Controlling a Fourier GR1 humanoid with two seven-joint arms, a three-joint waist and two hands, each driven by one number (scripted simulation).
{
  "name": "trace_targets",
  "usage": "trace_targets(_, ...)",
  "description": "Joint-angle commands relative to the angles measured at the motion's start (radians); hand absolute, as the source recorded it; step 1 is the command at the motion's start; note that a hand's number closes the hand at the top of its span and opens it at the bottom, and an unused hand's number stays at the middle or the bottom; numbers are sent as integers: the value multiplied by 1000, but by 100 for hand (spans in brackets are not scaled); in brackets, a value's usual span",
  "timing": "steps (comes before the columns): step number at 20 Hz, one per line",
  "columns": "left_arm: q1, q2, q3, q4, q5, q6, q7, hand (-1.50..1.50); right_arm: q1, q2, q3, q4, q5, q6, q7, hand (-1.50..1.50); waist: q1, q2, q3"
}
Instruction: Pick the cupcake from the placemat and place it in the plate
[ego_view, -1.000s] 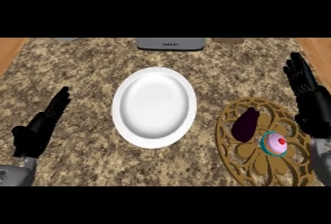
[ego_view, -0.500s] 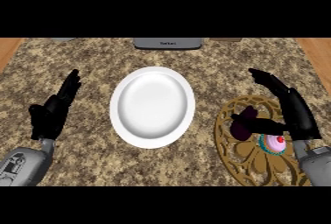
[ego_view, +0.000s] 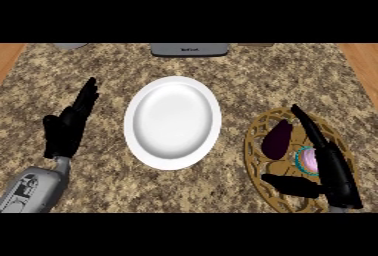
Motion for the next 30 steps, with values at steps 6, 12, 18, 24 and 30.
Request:
trace_targets(6, 16, -13, 15, -28, -25, 9, 40, 0, 45, -293, -141, -358, 49, 222, 386, -150, -11, -6, -2)
trace_targets(12, -1, -28, 27, 13, -36, -8, -2, 0, 2, -439, -225, -385, -150, 491, 601, -150, -1, 3, -1)
trace_targets(18, 11, -19, 60, -31, -23, -60, 20, 0, -64, -443, -248, -354, -240, 648, 733, -150, 11, 3, 0)
trace_targets(24, -92, -127, 40, 64, -128, -7, 57, 0, -167, -323, -248, -209, -204, 736, 708, -150, 12, 5, 1)
trace_targets(30, -26, -100, 114, 81, -98, -90, -40, 0, -125, -241, -153, -146, -51, 778, 701, -150, 15, 5, 1)
